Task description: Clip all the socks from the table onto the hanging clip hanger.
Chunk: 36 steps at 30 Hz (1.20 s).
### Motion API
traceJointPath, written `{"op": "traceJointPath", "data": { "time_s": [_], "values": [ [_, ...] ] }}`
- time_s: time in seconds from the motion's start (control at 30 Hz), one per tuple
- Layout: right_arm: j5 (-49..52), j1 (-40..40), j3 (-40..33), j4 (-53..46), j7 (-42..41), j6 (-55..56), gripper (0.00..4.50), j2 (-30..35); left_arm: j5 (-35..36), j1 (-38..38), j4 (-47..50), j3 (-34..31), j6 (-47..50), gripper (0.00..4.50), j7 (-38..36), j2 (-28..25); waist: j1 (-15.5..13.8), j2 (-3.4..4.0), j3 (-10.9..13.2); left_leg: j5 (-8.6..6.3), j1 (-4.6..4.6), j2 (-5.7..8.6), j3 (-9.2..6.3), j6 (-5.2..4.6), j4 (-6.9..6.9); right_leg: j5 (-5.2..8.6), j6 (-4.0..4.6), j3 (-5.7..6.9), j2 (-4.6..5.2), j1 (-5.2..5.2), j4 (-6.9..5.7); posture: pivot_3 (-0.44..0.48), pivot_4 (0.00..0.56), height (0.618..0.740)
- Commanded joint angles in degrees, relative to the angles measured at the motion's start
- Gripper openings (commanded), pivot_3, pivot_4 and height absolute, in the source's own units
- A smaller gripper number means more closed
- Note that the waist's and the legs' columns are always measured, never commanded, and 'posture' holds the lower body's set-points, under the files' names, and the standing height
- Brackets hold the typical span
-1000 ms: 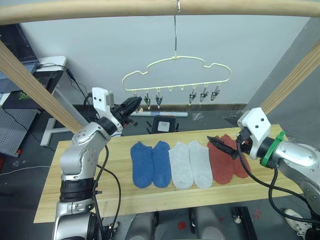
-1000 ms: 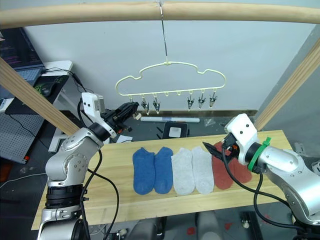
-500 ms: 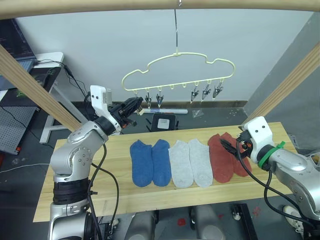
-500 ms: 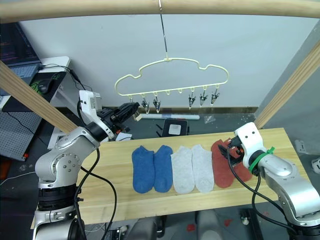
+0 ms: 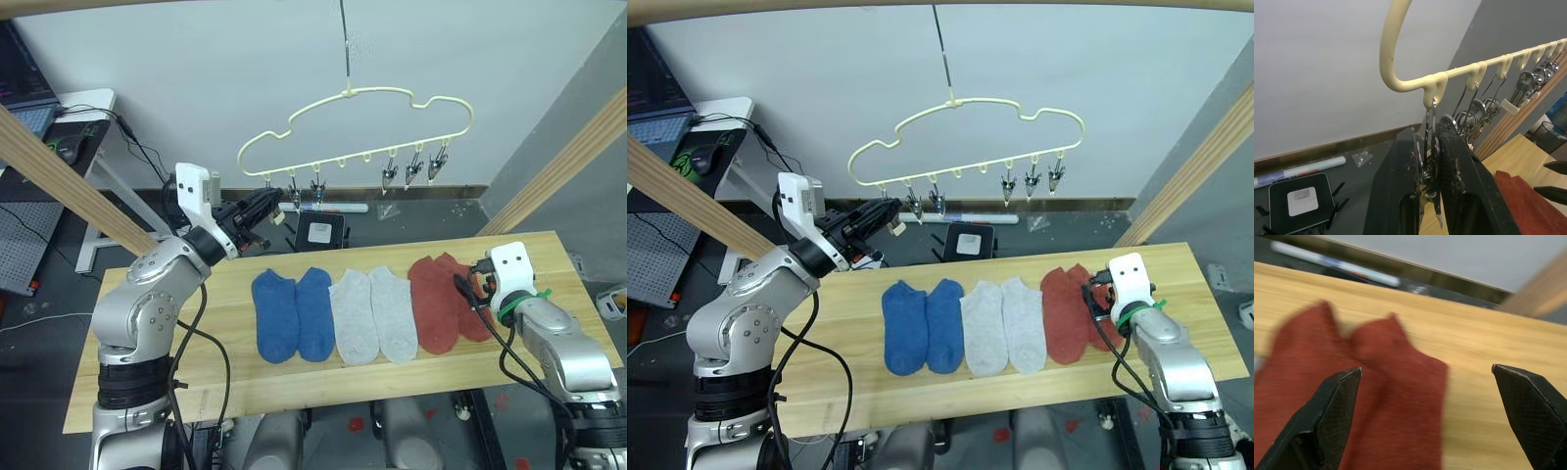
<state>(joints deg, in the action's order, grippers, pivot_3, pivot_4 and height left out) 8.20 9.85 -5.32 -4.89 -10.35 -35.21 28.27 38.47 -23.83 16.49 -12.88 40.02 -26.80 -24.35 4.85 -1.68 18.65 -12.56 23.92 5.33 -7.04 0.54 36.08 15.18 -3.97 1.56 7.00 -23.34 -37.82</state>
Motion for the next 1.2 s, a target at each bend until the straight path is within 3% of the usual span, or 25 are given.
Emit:
{"op": "traceJointPath", "data": {
  "time_s": [0.03,0.33,0.57,0.93,1.2],
  "values": [
    [-1.02,1.90,-1.79,5.77,1.43,4.39,4.50,-2.13,1.24,0.97,3.16,-0.33,0.37,0.24,0.27,-0.31,0.07,-0.08,0.08,0.00,-0.01,0.00,0.07,0.00,0.00,0.00,0.00,-0.12,-0.01,-0.04,-0.05,-0.162,0.381,0.740],
    [-2.40,7.97,-2.68,19.23,1.48,10.23,4.50,-3.57,1.58,1.37,3.70,-0.76,0.77,0.24,0.33,-1.10,0.00,-0.18,0.31,0.00,-0.12,0.00,0.70,-0.04,0.02,-0.06,-0.10,-0.75,-0.05,-0.25,-0.15,-0.135,0.381,0.740],
    [-2.21,6.83,-4.71,18.36,0.74,12.13,4.50,-3.84,1.63,1.65,3.74,-0.87,0.54,0.24,0.29,-1.29,-0.01,-0.17,0.32,-0.01,-0.11,-0.01,0.78,-0.04,0.00,-0.06,-0.11,-0.82,-0.05,-0.30,-0.15,-0.139,0.377,0.740],
    [-3.55,7.12,-1.74,20.56,-3.19,8.78,4.50,-3.26,1.08,1.95,3.47,-0.34,0.13,0.24,0.19,-1.09,0.11,-0.18,0.32,-0.01,-0.11,-0.04,0.81,-0.04,0.01,-0.06,-0.11,-0.85,-0.09,-0.33,-0.16,-0.141,0.373,0.740],
    [-3.73,6.89,-3.91,20.82,-2.41,8.42,1.73,-1.60,0.77,2.43,3.19,-0.64,-0.39,0.24,-0.17,-1.48,-0.09,-0.18,0.31,-0.01,-0.11,-0.03,0.81,-0.04,0.01,-0.07,-0.12,-0.86,-0.08,-0.32,-0.15,-0.146,0.366,0.740]
  ]
}}
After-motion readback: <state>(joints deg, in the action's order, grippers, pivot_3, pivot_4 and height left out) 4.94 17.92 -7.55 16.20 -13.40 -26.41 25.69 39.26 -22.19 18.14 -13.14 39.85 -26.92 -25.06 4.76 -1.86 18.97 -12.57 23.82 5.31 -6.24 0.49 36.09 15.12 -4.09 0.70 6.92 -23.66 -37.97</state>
